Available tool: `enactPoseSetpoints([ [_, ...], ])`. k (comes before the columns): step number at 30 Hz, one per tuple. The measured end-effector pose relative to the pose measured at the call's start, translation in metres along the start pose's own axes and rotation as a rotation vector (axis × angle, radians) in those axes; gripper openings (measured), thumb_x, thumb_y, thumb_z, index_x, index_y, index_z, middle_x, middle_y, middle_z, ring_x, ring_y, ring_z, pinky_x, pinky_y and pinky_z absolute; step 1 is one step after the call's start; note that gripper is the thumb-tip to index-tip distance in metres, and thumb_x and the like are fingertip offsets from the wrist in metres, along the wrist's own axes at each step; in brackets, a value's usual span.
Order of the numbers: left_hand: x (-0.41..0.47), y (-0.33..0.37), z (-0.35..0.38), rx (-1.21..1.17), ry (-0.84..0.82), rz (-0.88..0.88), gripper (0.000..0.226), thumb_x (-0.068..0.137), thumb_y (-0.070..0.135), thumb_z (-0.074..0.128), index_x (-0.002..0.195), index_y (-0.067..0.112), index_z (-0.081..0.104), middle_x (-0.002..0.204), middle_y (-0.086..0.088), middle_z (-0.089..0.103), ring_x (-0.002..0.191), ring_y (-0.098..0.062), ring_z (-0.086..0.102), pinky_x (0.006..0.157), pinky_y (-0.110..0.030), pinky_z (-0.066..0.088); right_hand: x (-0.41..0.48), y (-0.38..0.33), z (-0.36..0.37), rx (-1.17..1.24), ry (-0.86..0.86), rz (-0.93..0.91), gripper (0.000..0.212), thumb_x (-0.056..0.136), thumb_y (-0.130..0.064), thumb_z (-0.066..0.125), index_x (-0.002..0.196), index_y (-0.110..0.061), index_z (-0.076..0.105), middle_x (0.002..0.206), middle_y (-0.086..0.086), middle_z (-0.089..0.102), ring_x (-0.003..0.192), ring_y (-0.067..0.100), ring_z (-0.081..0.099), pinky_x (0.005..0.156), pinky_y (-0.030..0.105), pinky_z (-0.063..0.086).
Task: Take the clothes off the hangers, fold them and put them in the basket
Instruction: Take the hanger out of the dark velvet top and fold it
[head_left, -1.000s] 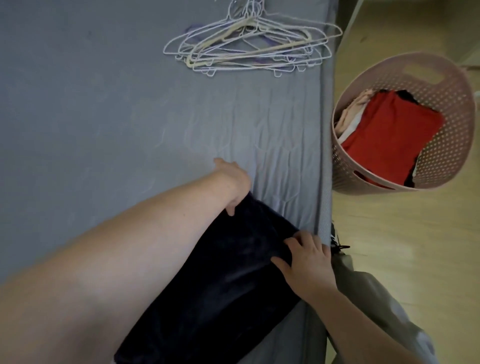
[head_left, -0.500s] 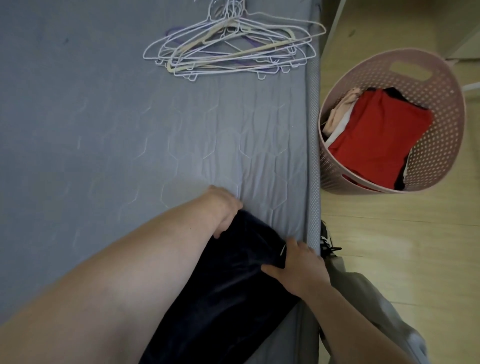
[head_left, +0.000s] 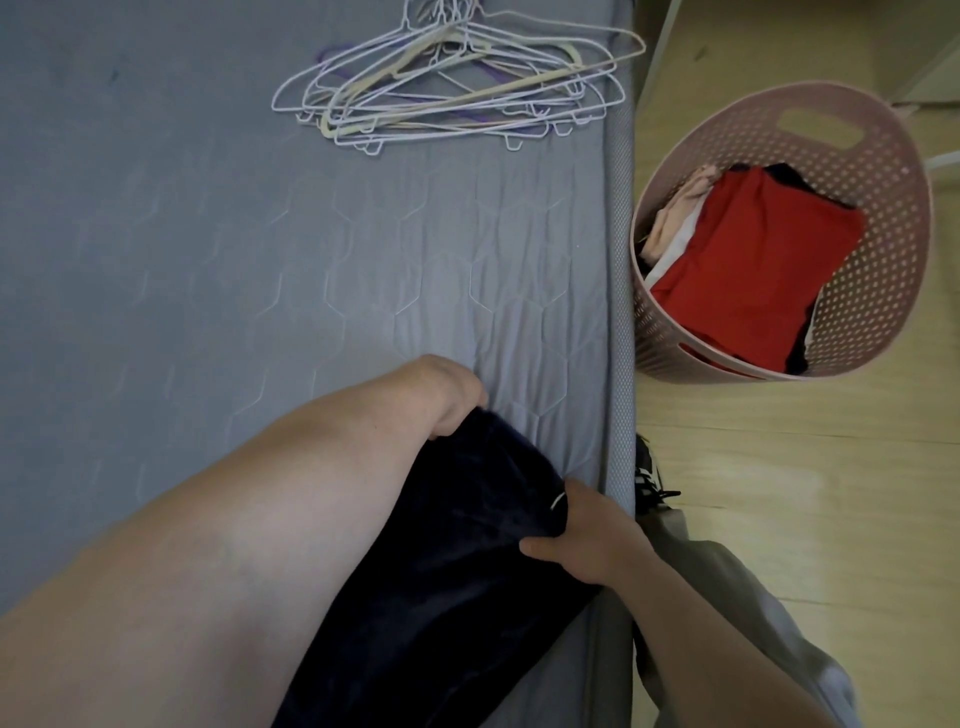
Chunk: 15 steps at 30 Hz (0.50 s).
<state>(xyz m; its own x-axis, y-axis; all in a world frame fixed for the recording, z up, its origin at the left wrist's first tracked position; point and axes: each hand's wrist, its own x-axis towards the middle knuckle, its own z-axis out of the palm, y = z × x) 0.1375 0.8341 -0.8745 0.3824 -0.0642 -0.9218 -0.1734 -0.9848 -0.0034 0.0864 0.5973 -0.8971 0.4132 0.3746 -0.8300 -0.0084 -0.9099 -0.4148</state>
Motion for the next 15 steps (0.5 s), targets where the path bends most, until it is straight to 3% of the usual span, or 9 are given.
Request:
enactPoseSetpoints([
  [5, 0.005, -0.004, 0.014, -0.036, 0.126, 0.011, 0.036, 0.087, 0.015, 0.06, 0.113, 0.039, 0.063, 0.102, 0.008, 0.062, 0.091, -0.02, 0.063, 0.084, -0.036, 0.056, 0.002, 0.001, 0.0, 0.058, -0.004, -0.001, 0.072, 0.071, -0.056, 0.077, 0.127, -0.025, 0.045, 0.12, -0.003, 0.062, 0.107, 0.021, 0.06, 0.091, 0.041, 0.052],
  [8, -0.002, -0.006, 0.007, -0.044, 0.197, 0.011, 0.029, 0.089, 0.017, 0.057, 0.109, 0.036, 0.064, 0.101, 0.007, 0.064, 0.092, -0.023, 0.063, 0.086, -0.032, 0.054, -0.001, -0.002, -0.014, 0.143, 0.035, -0.009, 0.069, 0.073, -0.049, 0.079, 0.129, -0.025, 0.048, 0.118, -0.004, 0.064, 0.105, 0.019, 0.061, 0.092, 0.039, 0.052],
  [11, -0.01, -0.009, -0.031, -0.001, 0.368, 0.033, 0.025, 0.092, 0.025, 0.052, 0.113, 0.033, 0.062, 0.117, -0.001, 0.065, 0.107, -0.028, 0.062, 0.089, -0.03, 0.044, -0.007, -0.005, -0.049, 0.144, 0.249, -0.011, 0.053, 0.074, -0.042, 0.08, 0.118, -0.026, 0.055, 0.11, -0.001, 0.068, 0.102, 0.025, 0.064, 0.085, 0.034, 0.051],
  [15, -0.021, -0.005, -0.103, 0.062, 0.721, 0.026, 0.028, 0.09, 0.017, 0.051, 0.113, 0.03, 0.06, 0.118, -0.005, 0.064, 0.114, -0.028, 0.057, 0.097, -0.04, 0.036, -0.027, -0.018, -0.106, 0.024, 0.678, -0.013, 0.041, 0.077, -0.037, 0.076, 0.104, -0.023, 0.049, 0.1, 0.005, 0.066, 0.096, 0.035, 0.063, 0.075, 0.04, 0.05],
])
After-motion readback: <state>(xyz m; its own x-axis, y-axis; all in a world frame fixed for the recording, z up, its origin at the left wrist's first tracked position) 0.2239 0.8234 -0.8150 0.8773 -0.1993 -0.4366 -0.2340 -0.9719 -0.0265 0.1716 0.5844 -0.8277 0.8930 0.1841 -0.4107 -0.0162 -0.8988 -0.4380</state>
